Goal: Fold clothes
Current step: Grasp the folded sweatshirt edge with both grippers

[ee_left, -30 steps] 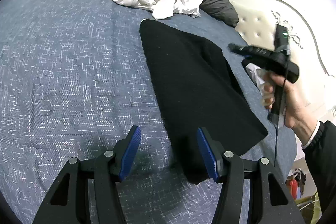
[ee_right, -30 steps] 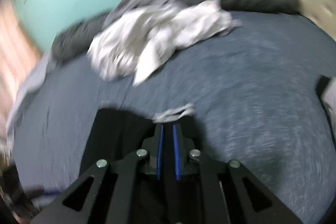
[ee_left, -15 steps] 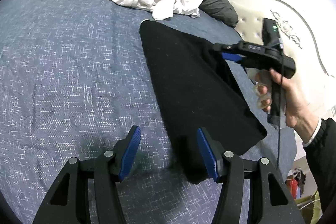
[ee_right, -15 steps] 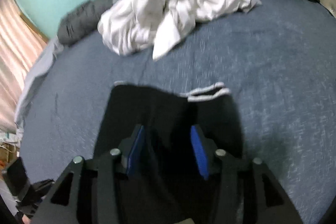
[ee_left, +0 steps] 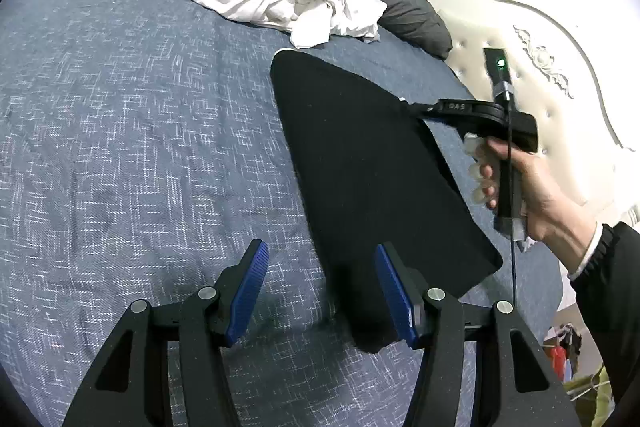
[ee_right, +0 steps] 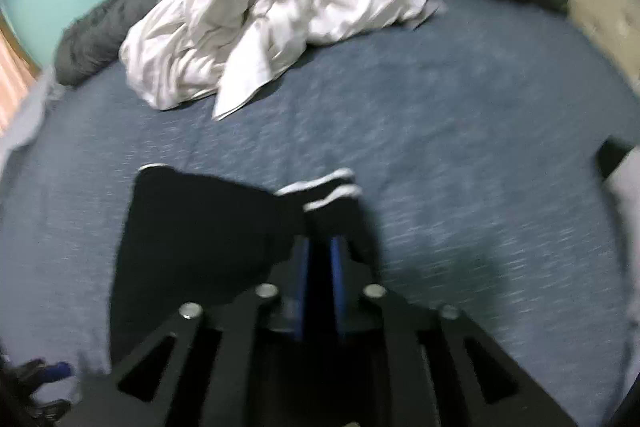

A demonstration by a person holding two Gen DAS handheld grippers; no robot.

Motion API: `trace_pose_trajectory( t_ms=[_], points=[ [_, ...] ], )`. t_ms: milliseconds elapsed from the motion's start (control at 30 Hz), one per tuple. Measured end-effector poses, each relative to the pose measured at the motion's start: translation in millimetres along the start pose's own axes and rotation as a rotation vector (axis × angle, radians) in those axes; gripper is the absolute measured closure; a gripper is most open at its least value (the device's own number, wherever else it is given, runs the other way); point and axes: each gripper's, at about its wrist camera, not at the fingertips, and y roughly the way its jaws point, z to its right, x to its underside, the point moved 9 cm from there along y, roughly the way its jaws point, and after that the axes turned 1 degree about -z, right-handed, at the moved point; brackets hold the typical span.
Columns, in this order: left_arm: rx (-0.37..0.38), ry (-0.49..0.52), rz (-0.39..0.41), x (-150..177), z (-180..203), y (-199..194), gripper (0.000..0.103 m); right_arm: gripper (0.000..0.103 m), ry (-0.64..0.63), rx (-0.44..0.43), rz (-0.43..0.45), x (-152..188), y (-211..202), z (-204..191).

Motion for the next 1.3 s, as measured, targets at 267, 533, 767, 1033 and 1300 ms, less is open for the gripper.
trace_pose_trajectory(
  t_ms=[267,533,767,1033,1300],
  points=[
    [0.000,0.021,-0.029,6,8,6,0.043,0.090,-0.072,-0.150,-0.133,31,3,-38],
    [-0.017,0.018,-0.044,15,5,4,0.042,0.099,0.043,-0.069,-0.119,39,11,0],
    [0.048,-0.073,-0.049,20,11,6,0.040,0.084,0.049,-0.140,-0.083,49,-42,-2],
    [0.027,-0.092,-0.072,28,30,20,0.026,0.047,0.099,-0.177,-0.163,119,-90,19],
    [0.052,-0.168,-0.088,40,24,36,0.026,0.043,0.243,-0.231,-0.237,188,-73,32]
  ],
)
